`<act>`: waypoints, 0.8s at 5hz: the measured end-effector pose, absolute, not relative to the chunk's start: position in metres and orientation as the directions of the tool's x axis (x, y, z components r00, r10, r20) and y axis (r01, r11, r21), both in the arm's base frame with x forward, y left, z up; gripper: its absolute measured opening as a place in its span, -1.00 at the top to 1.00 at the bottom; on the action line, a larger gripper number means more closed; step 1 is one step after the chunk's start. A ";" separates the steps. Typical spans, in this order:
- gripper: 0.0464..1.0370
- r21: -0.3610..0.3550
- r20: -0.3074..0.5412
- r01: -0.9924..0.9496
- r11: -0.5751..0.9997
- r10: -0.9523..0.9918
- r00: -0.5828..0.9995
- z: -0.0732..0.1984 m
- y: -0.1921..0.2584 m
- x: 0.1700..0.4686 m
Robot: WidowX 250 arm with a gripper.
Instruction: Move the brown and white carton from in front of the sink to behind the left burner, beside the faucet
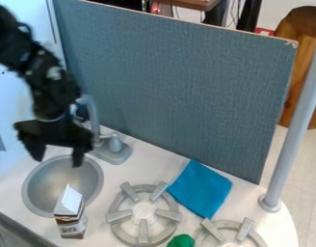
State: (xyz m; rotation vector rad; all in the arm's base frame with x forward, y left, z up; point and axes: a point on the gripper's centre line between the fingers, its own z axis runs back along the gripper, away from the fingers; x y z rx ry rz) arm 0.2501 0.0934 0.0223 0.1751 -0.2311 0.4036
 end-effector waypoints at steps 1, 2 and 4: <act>-0.93 0.065 0.299 -0.362 0.930 0.328 0.896 0.010 0.107 0.247; -0.93 0.056 0.298 -0.362 0.931 0.330 0.896 -0.010 0.109 0.246; -0.93 0.151 0.235 -0.394 0.906 0.354 0.905 -0.054 0.099 0.248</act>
